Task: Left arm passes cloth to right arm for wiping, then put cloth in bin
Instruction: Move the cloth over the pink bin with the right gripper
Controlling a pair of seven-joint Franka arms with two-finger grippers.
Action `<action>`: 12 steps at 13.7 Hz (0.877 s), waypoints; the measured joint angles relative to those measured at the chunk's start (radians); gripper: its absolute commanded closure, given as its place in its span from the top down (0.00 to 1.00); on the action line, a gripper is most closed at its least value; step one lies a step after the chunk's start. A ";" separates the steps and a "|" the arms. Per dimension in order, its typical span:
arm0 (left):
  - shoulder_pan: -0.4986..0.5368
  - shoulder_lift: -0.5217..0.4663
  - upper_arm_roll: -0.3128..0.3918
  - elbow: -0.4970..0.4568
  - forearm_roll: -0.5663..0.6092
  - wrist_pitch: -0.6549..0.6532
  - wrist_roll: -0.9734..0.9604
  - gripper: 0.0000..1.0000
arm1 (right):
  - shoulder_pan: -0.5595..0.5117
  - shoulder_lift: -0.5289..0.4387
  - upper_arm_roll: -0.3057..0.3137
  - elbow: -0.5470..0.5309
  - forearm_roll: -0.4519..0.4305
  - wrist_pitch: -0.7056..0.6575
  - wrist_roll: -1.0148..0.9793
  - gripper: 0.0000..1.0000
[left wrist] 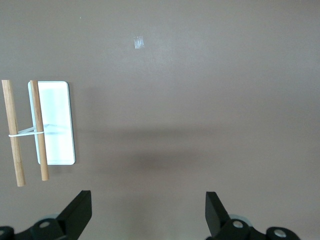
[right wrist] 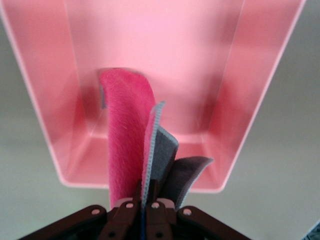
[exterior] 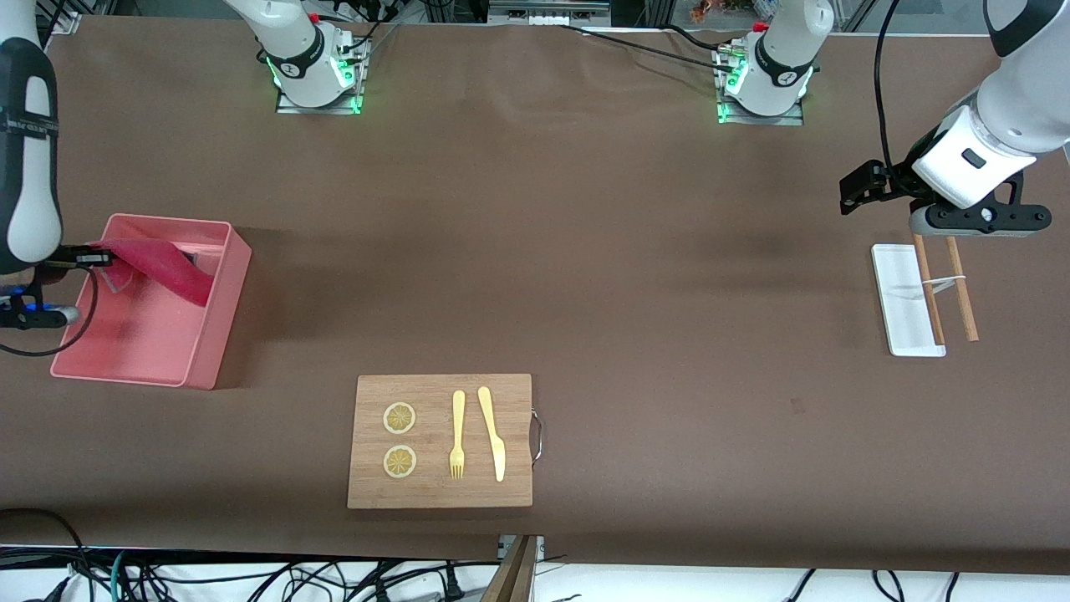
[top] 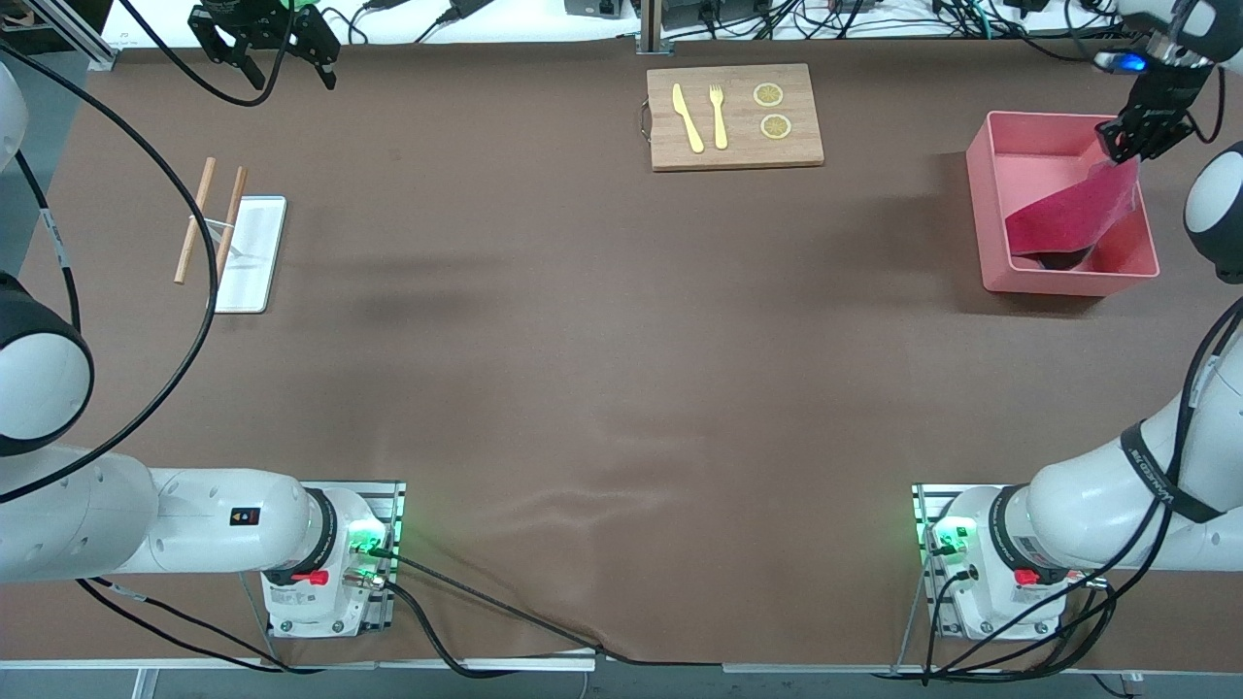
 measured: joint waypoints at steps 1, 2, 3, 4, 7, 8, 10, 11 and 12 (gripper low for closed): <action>0.000 0.000 0.000 0.000 0.000 0.000 0.000 1.00 | 0.000 0.005 0.000 -0.025 0.003 0.048 0.000 0.00; 0.000 0.000 0.000 0.000 0.000 0.000 0.000 1.00 | 0.001 0.012 0.000 -0.048 0.007 0.094 0.000 0.00; 0.000 0.000 0.000 0.000 0.000 0.000 0.000 1.00 | 0.001 0.021 0.001 -0.068 0.013 0.138 0.000 0.00; 0.000 0.000 0.000 0.000 0.000 0.000 0.000 1.00 | 0.001 0.033 0.001 -0.084 0.021 0.185 0.000 0.07; 0.000 0.000 0.000 0.000 0.000 0.000 0.000 1.00 | 0.002 0.070 0.001 -0.100 0.036 0.275 0.000 1.00; 0.000 0.000 0.000 0.000 0.000 0.000 0.000 1.00 | 0.002 0.070 0.001 -0.099 0.037 0.282 0.000 1.00; 0.000 0.000 0.000 0.000 0.000 -0.001 0.000 1.00 | 0.003 0.052 0.001 -0.089 0.038 0.276 0.000 1.00; 0.000 0.000 0.000 0.000 0.000 -0.001 0.000 1.00 | 0.004 0.031 0.002 -0.080 0.039 0.252 0.000 1.00; 0.000 0.000 0.000 0.000 0.000 -0.001 0.000 1.00 | 0.006 0.002 0.004 -0.061 0.039 0.202 0.000 1.00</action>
